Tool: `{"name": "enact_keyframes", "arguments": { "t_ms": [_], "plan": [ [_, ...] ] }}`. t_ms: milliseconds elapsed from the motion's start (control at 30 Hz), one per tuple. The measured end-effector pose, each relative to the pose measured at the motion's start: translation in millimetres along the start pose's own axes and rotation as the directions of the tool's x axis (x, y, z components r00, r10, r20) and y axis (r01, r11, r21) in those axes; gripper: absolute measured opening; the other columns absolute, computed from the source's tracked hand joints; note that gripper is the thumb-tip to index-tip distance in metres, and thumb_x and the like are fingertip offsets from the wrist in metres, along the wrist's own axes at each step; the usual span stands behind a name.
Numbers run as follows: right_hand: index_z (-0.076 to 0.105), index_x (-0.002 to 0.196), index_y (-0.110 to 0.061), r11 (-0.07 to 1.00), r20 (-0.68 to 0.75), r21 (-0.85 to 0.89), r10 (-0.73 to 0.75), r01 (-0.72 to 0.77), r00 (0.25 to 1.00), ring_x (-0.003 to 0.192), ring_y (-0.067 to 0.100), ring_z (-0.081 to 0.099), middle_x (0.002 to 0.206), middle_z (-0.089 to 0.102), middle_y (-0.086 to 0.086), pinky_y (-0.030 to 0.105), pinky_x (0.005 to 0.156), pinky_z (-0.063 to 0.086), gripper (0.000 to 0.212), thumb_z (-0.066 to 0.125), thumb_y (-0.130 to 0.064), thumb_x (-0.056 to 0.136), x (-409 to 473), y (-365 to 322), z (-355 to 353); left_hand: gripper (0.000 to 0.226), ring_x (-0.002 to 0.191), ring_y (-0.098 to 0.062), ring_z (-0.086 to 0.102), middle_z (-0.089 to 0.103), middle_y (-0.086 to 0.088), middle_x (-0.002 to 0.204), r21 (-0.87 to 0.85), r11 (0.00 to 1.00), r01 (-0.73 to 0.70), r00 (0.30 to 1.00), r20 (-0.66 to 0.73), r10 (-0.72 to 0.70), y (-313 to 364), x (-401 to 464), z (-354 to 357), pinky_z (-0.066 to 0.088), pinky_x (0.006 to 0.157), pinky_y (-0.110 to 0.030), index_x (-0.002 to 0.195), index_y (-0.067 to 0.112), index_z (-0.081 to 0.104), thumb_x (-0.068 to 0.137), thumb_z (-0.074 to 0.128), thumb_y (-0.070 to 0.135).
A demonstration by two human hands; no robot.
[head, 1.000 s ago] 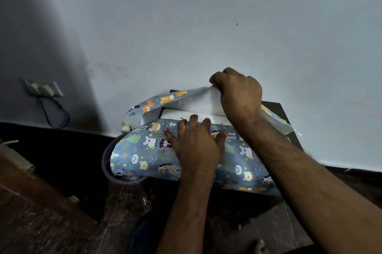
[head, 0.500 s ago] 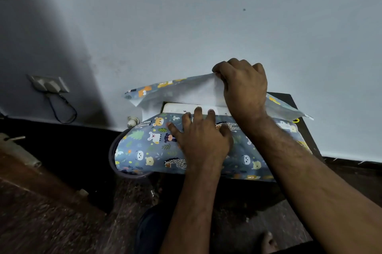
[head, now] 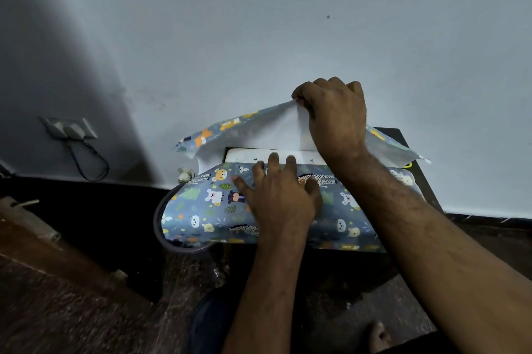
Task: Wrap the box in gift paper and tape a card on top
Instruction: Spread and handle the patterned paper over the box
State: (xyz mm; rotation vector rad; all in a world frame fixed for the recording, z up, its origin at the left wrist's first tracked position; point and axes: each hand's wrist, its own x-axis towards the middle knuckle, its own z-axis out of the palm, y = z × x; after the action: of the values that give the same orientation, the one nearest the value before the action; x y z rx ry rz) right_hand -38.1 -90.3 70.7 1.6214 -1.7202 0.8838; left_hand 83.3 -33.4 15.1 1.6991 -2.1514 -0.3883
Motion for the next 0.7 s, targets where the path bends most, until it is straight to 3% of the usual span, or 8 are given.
{"name": "enact_keyframes", "arguments": {
  "t_ms": [233, 367, 467, 600, 667, 700],
  "plan": [
    [0.073, 0.09, -0.022, 0.987, 0.07, 0.021, -0.158, 0.157, 0.985, 0.078, 0.025, 0.059, 0.077, 0.068, -0.005, 0.036, 0.069, 0.027, 0.013, 0.071, -0.013, 0.081, -34.7, -3.9, -22.2, 0.057, 0.141, -0.031, 0.035, 0.047, 0.0, 0.151, 0.051, 0.998, -0.035, 0.999, -0.022, 0.036, -6.0, 15.2, 6.9, 0.008, 0.116, -0.07, 0.139, 0.031, 0.055, 0.088, 0.041, 0.053],
    [0.073, 0.093, -0.021, 0.984, 0.11, 0.057, -0.176, 0.171, 0.978, 0.083, 0.026, 0.061, 0.082, 0.069, -0.004, 0.037, 0.07, 0.031, 0.023, 0.058, -0.017, 0.077, -54.8, -12.6, -28.1, 0.044, 0.141, -0.029, 0.035, 0.048, 0.001, 0.148, 0.05, 0.999, -0.016, 1.0, 0.003, 0.016, -3.7, 25.3, 4.3, 0.005, 0.119, -0.069, 0.138, 0.034, 0.054, 0.096, 0.048, 0.046],
    [0.072, 0.093, -0.022, 0.985, 0.114, 0.06, -0.165, 0.159, 0.98, 0.086, 0.025, 0.061, 0.083, 0.069, -0.004, 0.037, 0.071, 0.031, 0.02, 0.062, -0.019, 0.076, -65.8, -15.0, -29.7, 0.038, 0.14, -0.031, 0.039, 0.057, -0.001, 0.14, 0.024, 0.999, 0.029, 0.999, 0.04, -0.03, -0.1, 29.7, 3.7, 0.009, 0.119, -0.069, 0.132, 0.031, 0.058, 0.096, 0.049, 0.04],
    [0.072, 0.1, -0.021, 0.988, 0.121, 0.067, -0.145, 0.138, 0.982, 0.088, 0.025, 0.059, 0.086, 0.063, -0.002, 0.037, 0.072, 0.033, 0.019, 0.063, -0.015, 0.084, -92.1, -19.0, -27.8, 0.033, 0.133, -0.034, 0.05, 0.065, -0.004, 0.131, 0.215, 0.976, 0.021, 0.999, 0.021, -0.026, -3.7, 31.1, 10.8, 0.025, 0.115, -0.061, 0.125, 0.024, 0.064, 0.097, 0.049, 0.034],
    [0.072, 0.103, -0.02, 0.988, 0.115, 0.115, -0.111, 0.098, 0.987, 0.087, 0.023, 0.058, 0.086, 0.062, -0.001, 0.036, 0.074, 0.034, 0.024, 0.059, -0.012, 0.085, -99.1, -20.3, -26.6, 0.029, 0.121, -0.035, 0.059, 0.069, -0.008, 0.119, 0.16, 0.985, -0.061, 0.997, -0.03, 0.067, -7.7, 28.5, 12.6, 0.04, 0.104, -0.048, 0.115, 0.018, 0.068, 0.096, 0.048, 0.027],
    [0.072, 0.105, -0.02, 0.987, 0.117, 0.146, -0.09, 0.072, 0.989, 0.085, 0.022, 0.056, 0.087, 0.061, -0.001, 0.035, 0.076, 0.035, 0.027, 0.059, -0.01, 0.083, -100.3, -20.3, -25.3, 0.028, 0.113, -0.036, 0.063, 0.071, -0.011, 0.112, 0.026, 0.995, -0.097, 0.992, -0.081, 0.099, -11.9, 29.5, 12.2, 0.045, 0.097, -0.043, 0.108, 0.015, 0.07, 0.092, 0.05, 0.026]
  ]
}}
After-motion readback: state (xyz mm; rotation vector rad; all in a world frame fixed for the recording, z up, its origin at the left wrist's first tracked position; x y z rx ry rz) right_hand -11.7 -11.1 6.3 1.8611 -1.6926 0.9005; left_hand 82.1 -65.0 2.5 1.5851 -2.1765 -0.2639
